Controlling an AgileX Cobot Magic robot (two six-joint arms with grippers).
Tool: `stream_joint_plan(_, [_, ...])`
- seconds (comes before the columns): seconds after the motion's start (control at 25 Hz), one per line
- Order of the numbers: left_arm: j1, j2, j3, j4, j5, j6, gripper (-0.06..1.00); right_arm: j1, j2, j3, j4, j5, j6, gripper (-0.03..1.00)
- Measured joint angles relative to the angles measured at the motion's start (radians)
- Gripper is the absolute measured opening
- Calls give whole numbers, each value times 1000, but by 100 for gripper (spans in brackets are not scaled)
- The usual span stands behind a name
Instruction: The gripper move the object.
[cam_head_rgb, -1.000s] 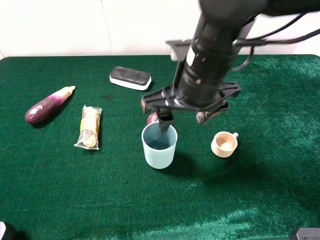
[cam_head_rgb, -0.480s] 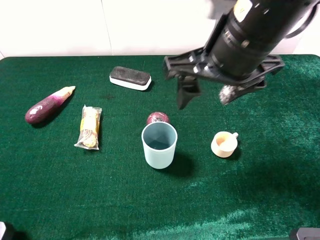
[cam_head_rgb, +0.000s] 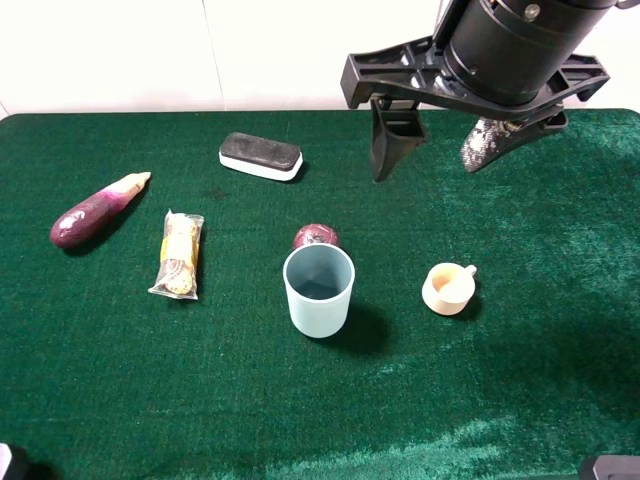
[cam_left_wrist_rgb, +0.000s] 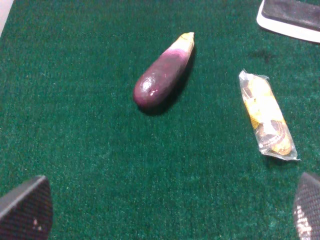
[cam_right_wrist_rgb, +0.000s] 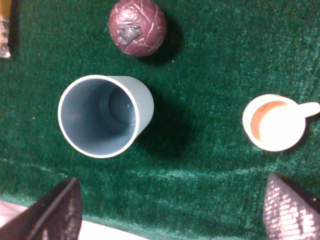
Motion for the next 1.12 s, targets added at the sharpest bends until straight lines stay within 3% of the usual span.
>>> stream_joint_plan(0.64, [0,0,0,0,0,0,98,0,103,1,1,-48,-53,60])
stream_joint_plan(1.12, [0,0,0,0,0,0,98,0,236,40,69,-100,-122,65])
